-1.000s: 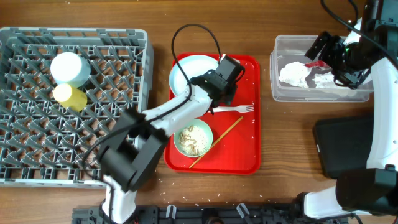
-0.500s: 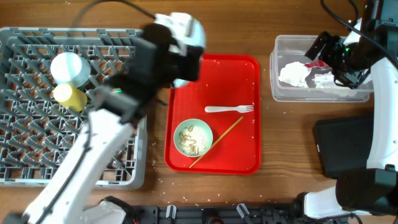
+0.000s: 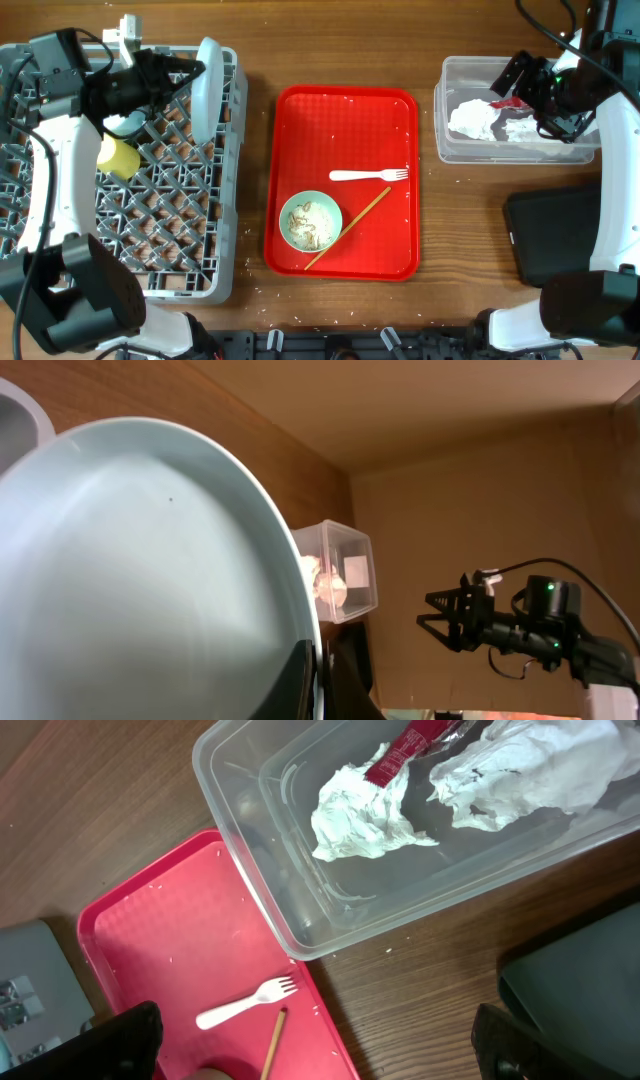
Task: Sort waste into correct bins and load items into the dishwasher rack
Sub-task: 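Lift the light-blue plate with the left gripper and stand it in the rack, then reach the right gripper to the rice-filled light-blue bowl and grasp its rim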
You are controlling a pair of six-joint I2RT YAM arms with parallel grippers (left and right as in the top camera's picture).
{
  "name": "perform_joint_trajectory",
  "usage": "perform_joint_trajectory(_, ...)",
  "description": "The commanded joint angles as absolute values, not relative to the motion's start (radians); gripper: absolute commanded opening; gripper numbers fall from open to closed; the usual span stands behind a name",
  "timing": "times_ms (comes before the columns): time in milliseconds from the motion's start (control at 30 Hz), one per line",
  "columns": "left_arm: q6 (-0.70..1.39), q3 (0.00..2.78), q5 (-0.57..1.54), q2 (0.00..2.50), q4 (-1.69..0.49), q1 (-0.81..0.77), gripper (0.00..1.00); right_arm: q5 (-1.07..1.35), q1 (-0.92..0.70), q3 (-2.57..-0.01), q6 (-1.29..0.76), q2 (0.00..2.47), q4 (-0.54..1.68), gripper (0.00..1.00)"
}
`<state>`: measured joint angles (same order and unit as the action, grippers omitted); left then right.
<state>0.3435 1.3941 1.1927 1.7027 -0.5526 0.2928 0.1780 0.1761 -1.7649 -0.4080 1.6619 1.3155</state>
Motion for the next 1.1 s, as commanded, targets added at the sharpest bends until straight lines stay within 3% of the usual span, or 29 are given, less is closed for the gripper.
perform_joint_trajectory(0, 0.344, 1.393, 1.255, 1.723, -0.521, 0.319, 0.04, 0.168, 0.177, -1.767, -0.420, 1.645, 1.313, 1.00)
perform_joint_trajectory(167, 0.345, 1.393, 1.150, 1.771, -0.491, 0.318, 0.04, 0.168, 0.177, -1.767, -0.420, 1.645, 1.313, 1.00)
perform_joint_trajectory(233, 0.345, 1.393, 1.150, 1.788, -0.489, 0.318, 0.21, 0.168, 0.177, -1.767, -0.419, 1.645, 1.313, 1.00)
perform_joint_trajectory(300, 0.346, 1.393, 1.150, 1.788, -0.488, 0.318, 0.28, 0.169, 0.177, -1.767, -0.419, 1.645, 1.313, 1.00)
perform_joint_trajectory(333, 0.349, 1.393, 1.151, 1.788, -0.489, 0.319, 0.50, 0.168, 0.177, -1.767, -0.419, 1.645, 1.313, 1.00)
perform_joint_trajectory(367, 0.350, 1.393, 1.158, 1.786, -0.491, 0.319, 0.55, 0.169, 0.177, -1.767, -0.420, 1.645, 1.313, 1.00)
perform_joint_trajectory(400, 0.350, 1.393, 1.185, 1.775, -0.491, 0.319, 0.69, 0.169, 0.177, -1.767, -0.420, 1.645, 1.313, 1.00)
perform_joint_trajectory(467, 0.349, 1.393, 1.183, 1.738, -0.490, 0.319, 0.85, 0.168, 0.177, -1.767, -0.420, 1.645, 1.313, 1.00)
perform_joint_trajectory(500, 0.349, 1.393, 1.126, 1.687, -0.491, 0.319, 1.00, 0.168, 0.177, -1.767, -0.420, 1.645, 1.313, 1.00)
perform_joint_trajectory(667, 0.349, 1.393, 0.675, 1.466, -0.607, 0.319, 1.00, 0.168, 0.177, -1.767, -0.419, 1.645, 1.313, 1.00)
perform_joint_trajectory(800, 0.348, 1.393, 0.708, 1.231, -0.728, 0.257, 0.98, 0.168, 0.177, -1.767, -0.420, 1.645, 1.313, 1.00)
perform_joint_trajectory(833, 0.348, 1.393, 0.714, 1.185, -0.788, 0.177, 0.82, 0.169, 0.177, -1.767, -0.420, 1.645, 1.313, 1.00)
perform_joint_trajectory(900, 0.345, 1.393, 0.713, 1.165, -0.853, 0.026, 0.86, 0.168, 0.177, -1.767, -0.420, 1.645, 1.313, 1.00)
perform_joint_trajectory(967, 0.244, 1.391, 0.708, 1.197, -0.862, -0.170, 0.76, 0.168, 0.177, -1.767, -0.419, 1.645, 1.313, 1.00)
perform_joint_trajectory(1000, 0.137, 1.391, 0.676, 1.239, -0.862, -0.306, 0.76, 0.169, 0.177, -1.767, -0.419, 1.645, 1.313, 1.00)
perform_joint_trajectory(1067, 0.112, 1.391, 0.482, 1.347, -0.852, -0.518, 0.79, 0.168, 0.177, -1.767, -0.420, 1.645, 1.313, 1.00)
